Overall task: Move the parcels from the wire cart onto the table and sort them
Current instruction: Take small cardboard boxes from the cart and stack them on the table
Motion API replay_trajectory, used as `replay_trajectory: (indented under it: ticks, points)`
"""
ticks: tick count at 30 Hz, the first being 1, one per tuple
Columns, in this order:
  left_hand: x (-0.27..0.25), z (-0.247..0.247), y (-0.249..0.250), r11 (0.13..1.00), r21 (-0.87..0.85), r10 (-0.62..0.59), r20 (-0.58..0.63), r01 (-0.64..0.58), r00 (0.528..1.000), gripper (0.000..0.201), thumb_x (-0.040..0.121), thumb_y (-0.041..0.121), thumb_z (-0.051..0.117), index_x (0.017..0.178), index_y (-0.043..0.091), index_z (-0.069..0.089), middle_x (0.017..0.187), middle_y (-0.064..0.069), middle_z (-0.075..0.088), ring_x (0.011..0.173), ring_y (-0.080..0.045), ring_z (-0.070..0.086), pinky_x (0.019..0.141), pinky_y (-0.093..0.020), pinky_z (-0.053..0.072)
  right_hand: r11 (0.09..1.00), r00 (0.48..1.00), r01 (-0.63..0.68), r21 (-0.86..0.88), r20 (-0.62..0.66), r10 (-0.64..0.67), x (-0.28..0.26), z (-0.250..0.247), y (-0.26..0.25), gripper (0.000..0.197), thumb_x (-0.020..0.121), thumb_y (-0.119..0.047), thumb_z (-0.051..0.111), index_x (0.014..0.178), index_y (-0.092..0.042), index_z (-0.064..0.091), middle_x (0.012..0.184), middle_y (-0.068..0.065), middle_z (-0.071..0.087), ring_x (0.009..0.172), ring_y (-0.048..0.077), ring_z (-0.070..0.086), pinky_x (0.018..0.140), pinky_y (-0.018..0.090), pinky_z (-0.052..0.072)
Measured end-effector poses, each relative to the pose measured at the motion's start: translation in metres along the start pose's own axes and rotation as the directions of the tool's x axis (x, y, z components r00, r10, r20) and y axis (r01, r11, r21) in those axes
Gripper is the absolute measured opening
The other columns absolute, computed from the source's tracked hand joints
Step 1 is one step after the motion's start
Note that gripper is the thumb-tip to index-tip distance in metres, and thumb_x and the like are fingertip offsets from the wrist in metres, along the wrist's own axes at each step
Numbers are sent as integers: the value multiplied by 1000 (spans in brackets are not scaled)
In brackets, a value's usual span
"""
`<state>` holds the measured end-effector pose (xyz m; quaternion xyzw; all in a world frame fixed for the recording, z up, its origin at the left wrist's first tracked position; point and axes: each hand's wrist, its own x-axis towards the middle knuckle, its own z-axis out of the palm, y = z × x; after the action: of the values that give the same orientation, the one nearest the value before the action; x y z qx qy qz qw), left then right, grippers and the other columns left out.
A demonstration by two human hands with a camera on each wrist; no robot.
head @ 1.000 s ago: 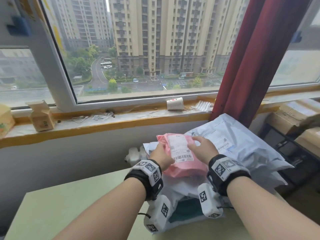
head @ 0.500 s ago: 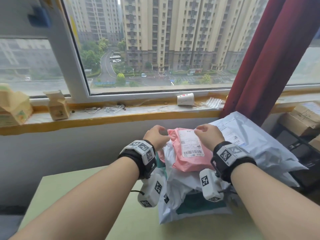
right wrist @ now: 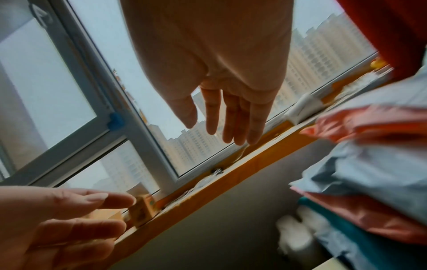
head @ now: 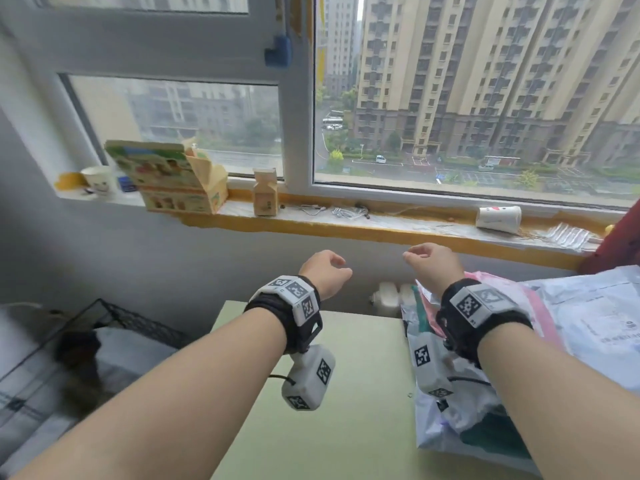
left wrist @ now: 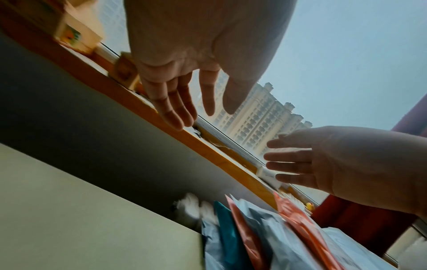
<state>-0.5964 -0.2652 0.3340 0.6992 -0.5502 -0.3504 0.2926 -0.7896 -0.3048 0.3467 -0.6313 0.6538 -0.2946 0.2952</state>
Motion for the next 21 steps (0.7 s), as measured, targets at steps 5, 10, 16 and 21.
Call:
replay_trajectory:
  ticks: [5,10,16,21]
  points:
    - [-21,-61,-53,995,-59,-88,-110,82,990,32,92,29,57,122,17,57,119,-4,58,110,-23,58,98,-39,49,995,992,96,-21,89,-94,-15,68,-48,28,95,-27,54,114,-10,66,115,8,66,105,23,61,92,35,49]
    - [-50,-119,-106,987,-81,-156,-211,141,965,30,92,27,56,120,15,58,114,-4,59,106,-26,62,93,-35,51,982,969,187,-38,172,-177,-38,127,-96,29,94,-27,53,113,-10,67,116,7,67,109,24,61,97,37,47]
    - [-91,-185,-175,968,-132,-245,-323,213,914,29,91,26,58,117,15,60,118,-6,61,109,-25,60,95,-37,51,970,932,242,-21,284,-226,-74,202,-145,28,95,-27,53,113,-11,67,115,7,67,107,24,60,94,33,46]
    - [-129,-231,-238,944,-187,-324,-392,270,861,26,88,26,60,112,14,62,117,-10,64,108,-30,62,93,-40,52,961,887,277,-7,387,-253,-107,272,-180,29,94,-27,54,112,-9,67,111,9,68,102,25,62,90,33,47]
